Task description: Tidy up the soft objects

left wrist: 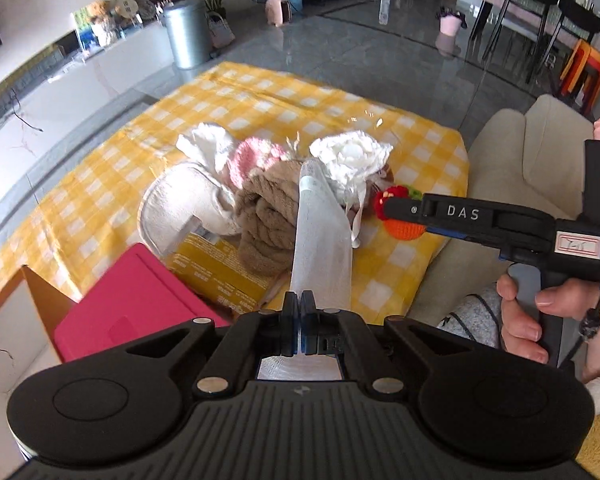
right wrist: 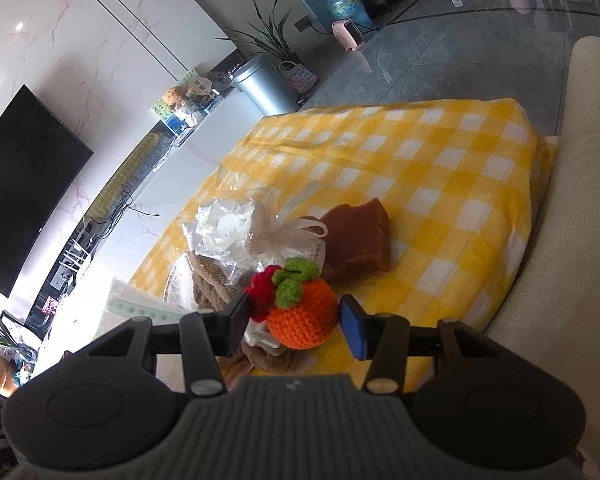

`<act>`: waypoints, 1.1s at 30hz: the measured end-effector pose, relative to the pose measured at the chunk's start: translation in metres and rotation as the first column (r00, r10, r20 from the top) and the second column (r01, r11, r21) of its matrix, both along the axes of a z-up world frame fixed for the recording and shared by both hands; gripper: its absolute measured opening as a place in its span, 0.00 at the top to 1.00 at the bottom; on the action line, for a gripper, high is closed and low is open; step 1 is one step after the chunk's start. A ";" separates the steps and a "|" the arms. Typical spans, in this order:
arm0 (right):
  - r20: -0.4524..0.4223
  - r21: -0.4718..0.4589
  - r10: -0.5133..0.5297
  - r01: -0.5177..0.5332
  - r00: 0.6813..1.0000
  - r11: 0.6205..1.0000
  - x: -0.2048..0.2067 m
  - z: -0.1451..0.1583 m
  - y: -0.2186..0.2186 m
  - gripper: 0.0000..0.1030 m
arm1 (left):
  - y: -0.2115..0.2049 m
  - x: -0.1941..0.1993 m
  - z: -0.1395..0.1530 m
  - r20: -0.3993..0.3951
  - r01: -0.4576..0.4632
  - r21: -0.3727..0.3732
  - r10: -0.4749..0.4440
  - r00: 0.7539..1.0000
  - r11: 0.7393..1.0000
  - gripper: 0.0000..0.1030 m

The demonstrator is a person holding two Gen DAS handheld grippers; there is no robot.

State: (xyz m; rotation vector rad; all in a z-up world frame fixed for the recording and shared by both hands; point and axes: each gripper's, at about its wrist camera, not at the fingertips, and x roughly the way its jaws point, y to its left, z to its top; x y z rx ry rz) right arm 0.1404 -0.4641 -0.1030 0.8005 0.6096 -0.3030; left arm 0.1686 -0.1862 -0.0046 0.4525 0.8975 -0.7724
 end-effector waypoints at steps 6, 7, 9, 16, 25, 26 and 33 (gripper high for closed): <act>0.036 -0.029 0.032 -0.031 0.999 0.999 -0.002 0.007 0.006 0.53 | 0.072 -0.009 0.032 -0.070 -0.244 -0.207 0.235 0.970 0.947 0.99; 0.048 -0.032 0.043 -0.041 0.998 0.999 -0.003 0.009 0.007 0.53 | 0.088 -0.008 0.035 -0.097 -0.324 -0.239 0.309 0.946 0.915 0.99; 0.094 -0.014 0.077 -0.076 0.993 0.997 -0.004 0.010 0.009 0.53 | 0.114 -0.015 0.040 -0.102 -0.403 -0.293 0.391 0.915 0.867 0.99; 0.185 -0.056 0.131 -0.123 0.974 0.991 -0.010 0.022 0.022 0.53 | 0.198 -0.032 0.034 -0.159 -0.545 -0.392 0.530 0.833 0.741 0.99; 0.110 -0.082 0.141 -0.133 0.984 0.988 -0.002 0.022 0.031 0.53 | 0.219 -0.030 -0.002 -0.315 -0.464 -0.487 0.346 0.883 0.740 0.99; 0.102 -0.083 0.145 -0.137 0.984 0.987 -0.001 0.021 0.032 0.53 | 0.209 -0.030 -0.004 -0.318 -0.439 -0.480 0.316 0.894 0.759 0.99; 0.069 -0.059 0.148 -0.144 0.987 0.988 0.002 0.015 0.030 0.53 | 0.106 -0.027 -0.039 -0.274 -0.305 -0.340 0.216 0.937 0.889 0.63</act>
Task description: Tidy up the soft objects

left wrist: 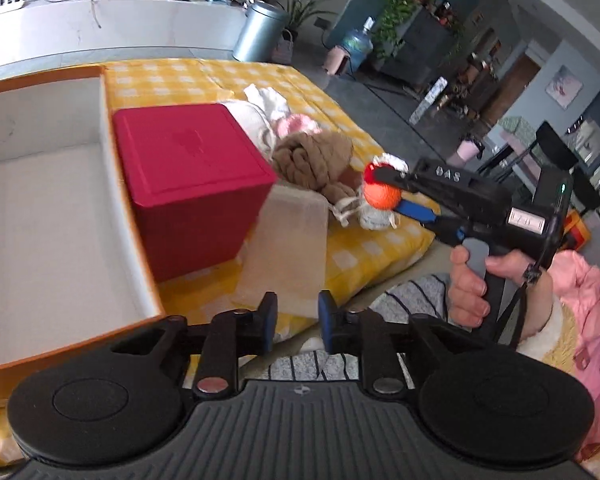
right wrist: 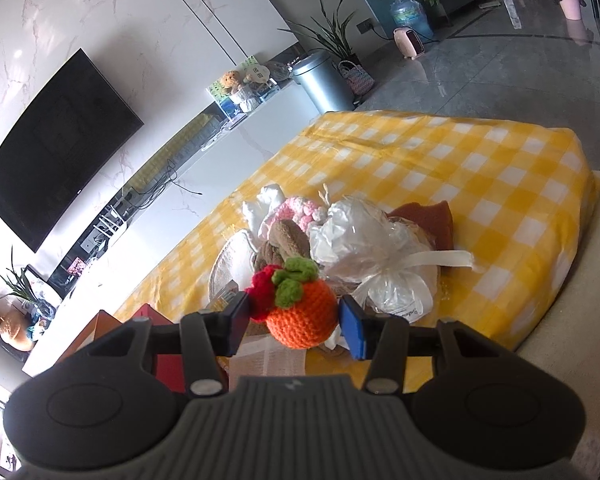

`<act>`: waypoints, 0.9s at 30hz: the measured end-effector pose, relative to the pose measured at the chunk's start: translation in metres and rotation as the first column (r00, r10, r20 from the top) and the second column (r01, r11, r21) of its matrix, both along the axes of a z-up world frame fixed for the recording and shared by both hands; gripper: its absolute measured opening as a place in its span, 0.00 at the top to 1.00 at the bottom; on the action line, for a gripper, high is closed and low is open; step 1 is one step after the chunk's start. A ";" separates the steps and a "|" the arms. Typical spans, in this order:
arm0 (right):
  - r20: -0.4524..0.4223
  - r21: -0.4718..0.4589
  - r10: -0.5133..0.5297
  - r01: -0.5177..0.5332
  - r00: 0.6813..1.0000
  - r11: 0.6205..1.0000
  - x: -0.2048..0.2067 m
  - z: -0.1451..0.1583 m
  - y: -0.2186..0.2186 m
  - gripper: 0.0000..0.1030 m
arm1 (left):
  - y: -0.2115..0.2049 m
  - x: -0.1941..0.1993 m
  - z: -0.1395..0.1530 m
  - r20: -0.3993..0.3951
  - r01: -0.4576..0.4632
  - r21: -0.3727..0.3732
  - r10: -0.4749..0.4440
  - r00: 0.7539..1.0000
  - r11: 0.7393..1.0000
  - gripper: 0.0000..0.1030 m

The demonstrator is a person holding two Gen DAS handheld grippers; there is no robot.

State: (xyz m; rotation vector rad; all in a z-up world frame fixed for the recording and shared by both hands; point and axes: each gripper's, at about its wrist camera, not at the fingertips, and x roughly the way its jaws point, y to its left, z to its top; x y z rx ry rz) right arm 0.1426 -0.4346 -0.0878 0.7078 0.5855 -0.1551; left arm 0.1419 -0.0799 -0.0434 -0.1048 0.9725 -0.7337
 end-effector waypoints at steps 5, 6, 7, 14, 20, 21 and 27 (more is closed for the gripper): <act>0.009 0.075 -0.011 0.010 1.000 0.997 -0.003 -0.005 -0.012 0.53 | -0.054 -0.012 -0.027 0.075 0.081 0.133 -0.092 0.993 0.988 0.36; 0.011 0.087 -0.015 0.014 1.000 0.996 -0.004 -0.005 -0.013 0.53 | -0.059 -0.015 -0.036 0.091 0.067 0.160 -0.082 0.992 0.985 0.31; 0.014 0.098 -0.019 0.018 1.000 0.995 -0.005 -0.005 -0.015 0.53 | -0.064 -0.013 -0.040 0.098 0.051 0.179 -0.069 0.993 0.983 0.30; 0.020 0.131 -0.002 0.000 1.000 0.991 -0.005 -0.008 -0.018 0.53 | -0.098 0.004 -0.067 0.113 -0.014 0.272 -0.017 0.993 0.962 0.18; 0.030 0.165 0.009 -0.014 1.000 0.986 -0.005 -0.010 -0.024 0.53 | -0.125 0.017 -0.098 0.138 -0.094 0.434 0.037 0.990 0.896 0.16; 0.030 0.168 0.009 -0.014 0.999 0.986 -0.006 -0.010 -0.025 0.53 | -0.127 0.019 -0.102 0.141 -0.102 0.455 0.042 0.989 0.885 0.18; -0.030 0.059 0.041 -0.039 0.999 0.998 -0.007 0.006 -0.028 0.53 | -0.112 0.028 -0.100 0.126 -0.184 0.442 0.142 0.982 0.878 0.94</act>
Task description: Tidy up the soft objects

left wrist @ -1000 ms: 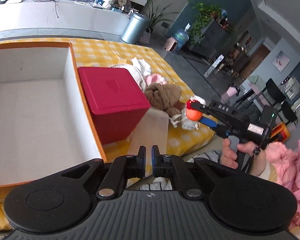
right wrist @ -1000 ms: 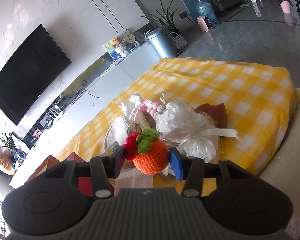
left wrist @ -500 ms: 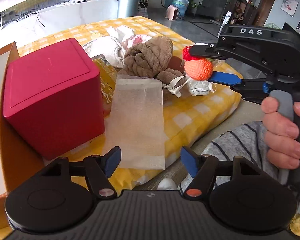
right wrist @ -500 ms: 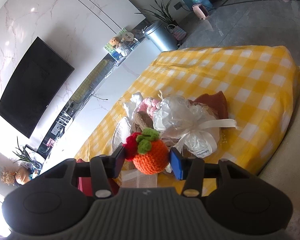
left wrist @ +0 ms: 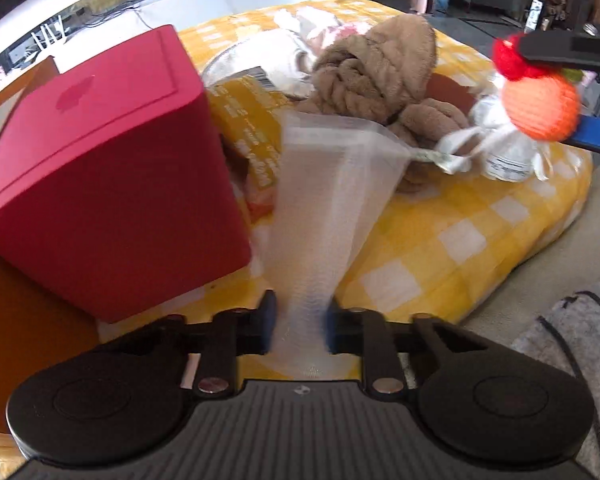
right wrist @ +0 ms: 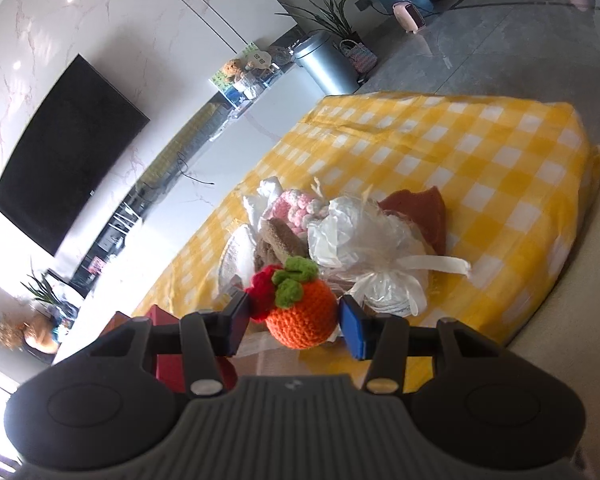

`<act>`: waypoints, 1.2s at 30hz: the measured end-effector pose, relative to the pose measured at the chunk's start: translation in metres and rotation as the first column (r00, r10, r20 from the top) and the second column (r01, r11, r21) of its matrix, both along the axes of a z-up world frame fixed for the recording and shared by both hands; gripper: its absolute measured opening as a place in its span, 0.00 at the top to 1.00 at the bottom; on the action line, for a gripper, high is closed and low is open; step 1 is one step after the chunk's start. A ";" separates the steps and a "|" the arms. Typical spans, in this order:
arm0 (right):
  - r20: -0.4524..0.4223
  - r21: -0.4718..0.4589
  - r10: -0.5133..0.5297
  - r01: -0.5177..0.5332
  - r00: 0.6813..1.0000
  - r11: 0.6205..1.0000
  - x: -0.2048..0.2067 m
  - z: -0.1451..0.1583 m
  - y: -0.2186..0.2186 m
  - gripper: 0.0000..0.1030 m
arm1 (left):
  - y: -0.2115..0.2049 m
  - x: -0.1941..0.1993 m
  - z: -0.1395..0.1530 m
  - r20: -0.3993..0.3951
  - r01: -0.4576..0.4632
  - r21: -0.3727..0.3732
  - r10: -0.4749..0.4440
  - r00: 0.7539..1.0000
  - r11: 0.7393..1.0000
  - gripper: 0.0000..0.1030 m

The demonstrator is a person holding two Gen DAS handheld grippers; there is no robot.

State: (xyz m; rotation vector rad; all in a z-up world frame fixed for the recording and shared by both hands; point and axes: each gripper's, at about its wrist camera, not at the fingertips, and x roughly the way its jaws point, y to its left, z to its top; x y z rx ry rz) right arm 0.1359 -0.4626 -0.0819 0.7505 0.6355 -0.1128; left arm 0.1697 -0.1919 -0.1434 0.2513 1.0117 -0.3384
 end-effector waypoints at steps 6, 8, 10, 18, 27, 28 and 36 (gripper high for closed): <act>-0.039 -0.126 0.030 -0.035 0.999 0.991 -0.009 0.012 -0.012 0.52 | 0.019 0.005 0.000 -0.035 -0.005 -0.050 0.004 0.999 0.999 0.94; -0.047 -0.096 0.040 -0.044 0.998 0.994 -0.008 0.007 -0.017 0.52 | 0.019 0.004 0.000 -0.021 0.005 -0.035 -0.005 1.000 0.999 0.94; -0.067 -0.082 0.044 -0.049 0.997 0.995 -0.007 0.003 -0.018 0.52 | 0.020 -0.001 0.002 -0.016 0.006 -0.027 -0.006 1.000 1.000 0.94; -0.055 -0.135 0.036 -0.043 0.998 0.990 -0.008 0.007 -0.016 0.53 | 0.045 -0.007 0.035 -0.004 -0.002 -0.130 0.002 1.000 0.992 0.98; -0.059 -0.203 0.069 -0.080 0.996 0.976 -0.002 0.012 -0.004 0.53 | 0.079 -0.018 0.110 0.157 -0.038 -0.237 0.077 0.985 0.971 0.98; -0.070 -0.211 0.066 -0.079 0.995 0.974 0.000 0.010 -0.002 0.54 | 0.082 -0.016 0.113 0.155 -0.041 -0.247 0.081 0.985 0.968 0.98; -0.122 -0.271 0.092 -0.122 0.988 0.955 0.015 0.001 0.016 0.54 | 0.100 -0.004 0.121 0.146 -0.098 -0.298 0.147 0.978 0.949 0.98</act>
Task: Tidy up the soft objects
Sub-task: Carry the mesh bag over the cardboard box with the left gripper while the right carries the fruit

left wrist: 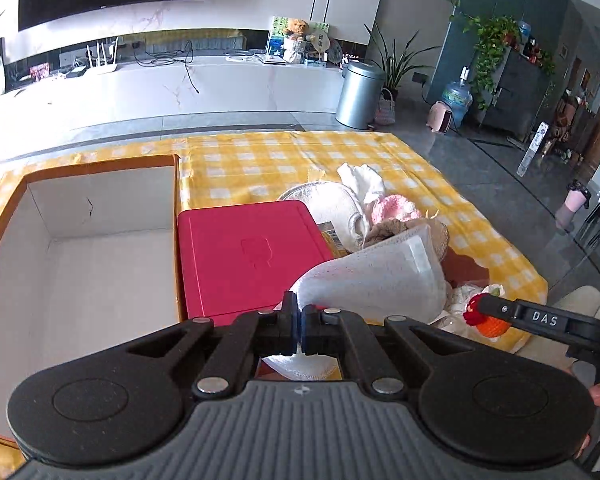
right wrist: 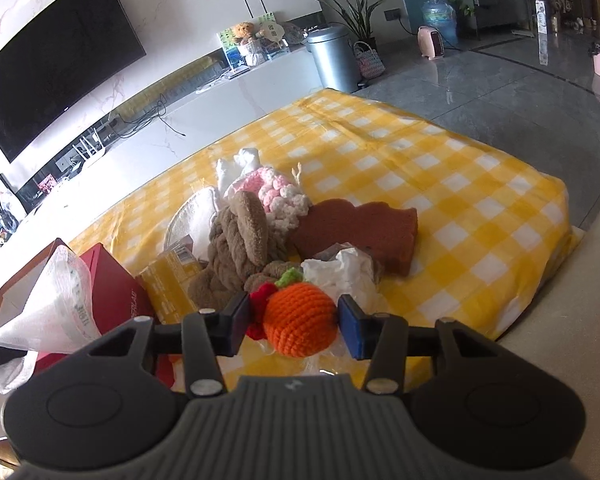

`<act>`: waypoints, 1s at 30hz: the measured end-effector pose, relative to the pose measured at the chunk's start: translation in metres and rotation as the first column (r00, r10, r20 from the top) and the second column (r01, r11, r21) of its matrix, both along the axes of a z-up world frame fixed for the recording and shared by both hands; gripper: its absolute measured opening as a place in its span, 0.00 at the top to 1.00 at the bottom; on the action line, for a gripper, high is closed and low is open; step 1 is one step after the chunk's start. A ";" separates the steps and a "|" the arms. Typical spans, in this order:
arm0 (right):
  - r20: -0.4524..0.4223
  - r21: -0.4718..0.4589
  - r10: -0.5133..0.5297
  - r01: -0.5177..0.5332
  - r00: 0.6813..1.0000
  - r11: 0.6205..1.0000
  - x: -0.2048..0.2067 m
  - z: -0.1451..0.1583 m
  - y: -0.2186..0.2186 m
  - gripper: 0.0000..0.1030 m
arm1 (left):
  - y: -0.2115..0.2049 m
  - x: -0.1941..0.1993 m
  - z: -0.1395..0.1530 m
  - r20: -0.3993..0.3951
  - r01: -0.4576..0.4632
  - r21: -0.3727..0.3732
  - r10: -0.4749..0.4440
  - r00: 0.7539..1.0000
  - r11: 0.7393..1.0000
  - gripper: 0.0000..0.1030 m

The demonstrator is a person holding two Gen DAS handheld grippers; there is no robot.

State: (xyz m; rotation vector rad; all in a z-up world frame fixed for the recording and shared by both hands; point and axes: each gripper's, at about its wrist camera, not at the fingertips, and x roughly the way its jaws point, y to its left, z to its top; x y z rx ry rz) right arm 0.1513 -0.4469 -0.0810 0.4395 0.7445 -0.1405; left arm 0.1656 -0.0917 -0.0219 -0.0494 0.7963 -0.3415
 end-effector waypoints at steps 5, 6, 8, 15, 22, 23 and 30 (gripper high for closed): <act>0.041 -0.051 0.009 -0.007 0.999 0.999 -0.006 0.009 0.006 0.54 | 0.015 0.000 0.013 0.022 -0.008 -0.018 0.009 1.000 1.000 0.98; 0.048 -0.082 0.017 -0.013 0.999 0.997 -0.007 0.013 0.009 0.54 | 0.018 -0.001 0.015 0.031 -0.016 -0.020 0.016 0.999 1.000 0.98; 0.068 -0.149 0.038 -0.028 0.997 0.988 -0.009 0.023 0.018 0.54 | 0.028 -0.004 0.021 0.045 -0.031 -0.028 0.032 0.998 0.999 0.98; 0.208 -0.096 0.167 -0.150 0.964 0.984 -0.013 0.055 0.033 0.54 | 0.060 -0.007 0.026 0.050 -0.080 -0.061 0.083 0.995 0.995 0.98; 0.290 -0.008 0.177 -0.183 0.940 0.983 -0.011 0.070 0.036 0.54 | 0.089 -0.007 0.018 0.029 -0.106 -0.122 0.111 0.993 0.987 0.98; 0.296 0.007 0.177 -0.187 0.939 0.982 -0.010 0.071 0.036 0.54 | 0.091 -0.007 0.017 0.026 -0.107 -0.130 0.111 0.993 0.986 0.98; 0.324 0.051 0.174 -0.200 0.930 0.978 -0.012 0.086 0.042 0.54 | 0.103 -0.009 0.020 0.044 -0.116 -0.151 0.124 0.991 0.982 0.98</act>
